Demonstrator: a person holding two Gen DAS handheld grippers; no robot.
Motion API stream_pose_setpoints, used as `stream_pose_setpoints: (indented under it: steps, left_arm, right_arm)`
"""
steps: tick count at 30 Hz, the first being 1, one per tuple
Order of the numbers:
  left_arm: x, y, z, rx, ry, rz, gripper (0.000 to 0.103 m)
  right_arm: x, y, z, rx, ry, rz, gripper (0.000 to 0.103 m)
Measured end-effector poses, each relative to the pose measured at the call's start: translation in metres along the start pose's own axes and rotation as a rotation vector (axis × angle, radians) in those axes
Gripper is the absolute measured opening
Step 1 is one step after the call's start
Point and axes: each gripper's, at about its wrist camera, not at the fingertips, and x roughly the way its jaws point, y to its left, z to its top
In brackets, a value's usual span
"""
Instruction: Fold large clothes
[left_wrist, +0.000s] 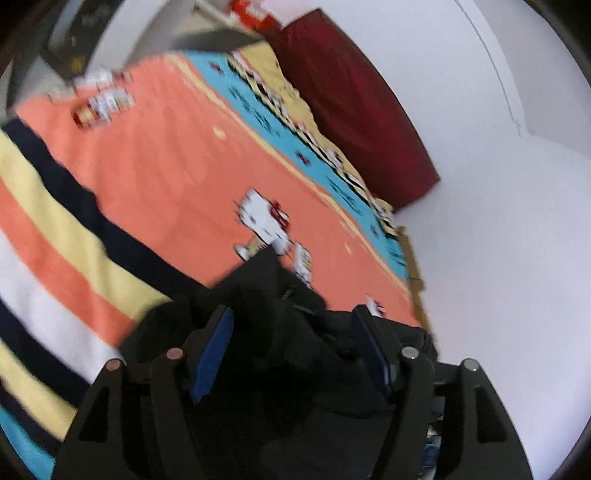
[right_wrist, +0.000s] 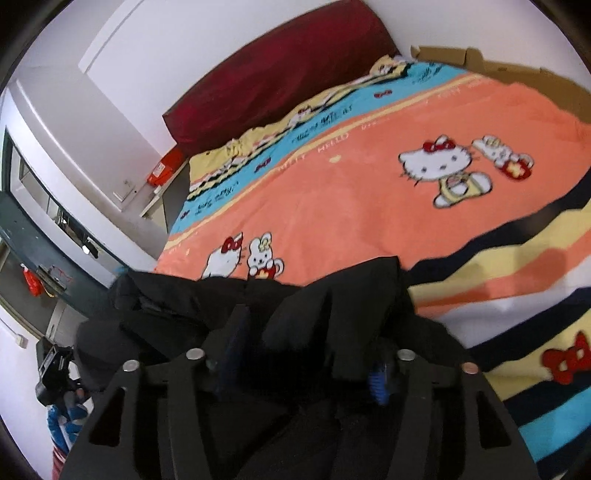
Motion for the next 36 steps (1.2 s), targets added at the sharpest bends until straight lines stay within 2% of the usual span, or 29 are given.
stream_pose_setpoints:
  steps: [2, 3, 6, 9, 11, 14, 18, 20, 22, 27, 29, 33, 36]
  left_arm:
    - [-0.016, -0.017, -0.005, 0.100, -0.022, 0.088, 0.065]
    - [-0.021, -0.022, -0.008, 0.133, -0.022, 0.108, 0.065]
    - [-0.023, -0.045, -0.032, 0.240, 0.007, 0.147, 0.065]
    - [-0.009, -0.074, -0.062, 0.358, 0.048, 0.165, 0.065]
    - [0.007, -0.092, -0.080, 0.419, 0.079, 0.163, 0.065]
    - [0.037, -0.116, -0.097, 0.520, 0.089, 0.207, 0.065]
    - [0.089, -0.138, -0.097, 0.628, 0.054, 0.325, 0.065]
    - [0.121, -0.140, -0.090, 0.667, 0.045, 0.410, 0.065]
    - [0.150, -0.136, -0.078, 0.647, 0.057, 0.451, 0.066]
    - [0.205, -0.119, -0.049, 0.587, 0.146, 0.495, 0.072]
    - [0.223, -0.111, -0.040, 0.569, 0.172, 0.505, 0.072]
    - [0.244, -0.096, -0.032, 0.527, 0.185, 0.490, 0.073]
    - [0.250, -0.097, -0.035, 0.536, 0.169, 0.506, 0.073]
  right_arm:
    - [-0.019, 0.010, 0.000, -0.040, -0.047, -0.017, 0.061]
    - [-0.031, 0.018, -0.002, -0.072, -0.072, -0.019, 0.061]
    - [-0.048, 0.047, -0.015, -0.165, -0.093, 0.001, 0.061]
    - [-0.048, 0.076, -0.033, -0.259, -0.068, 0.024, 0.061]
    - [-0.039, 0.097, -0.045, -0.339, -0.032, 0.025, 0.061]
    - [-0.012, 0.118, -0.055, -0.423, 0.021, 0.012, 0.061]
    - [0.036, 0.119, -0.042, -0.433, 0.051, -0.029, 0.062]
    - [0.060, 0.113, -0.030, -0.426, 0.069, -0.056, 0.063]
    - [0.081, 0.106, -0.019, -0.418, 0.086, -0.080, 0.063]
    - [0.138, 0.092, 0.008, -0.378, 0.168, -0.109, 0.067]
    - [0.154, 0.087, 0.014, -0.363, 0.175, -0.113, 0.067]
    - [0.179, 0.074, 0.017, -0.314, 0.176, -0.089, 0.067]
    - [0.188, 0.066, 0.018, -0.287, 0.175, -0.071, 0.068]
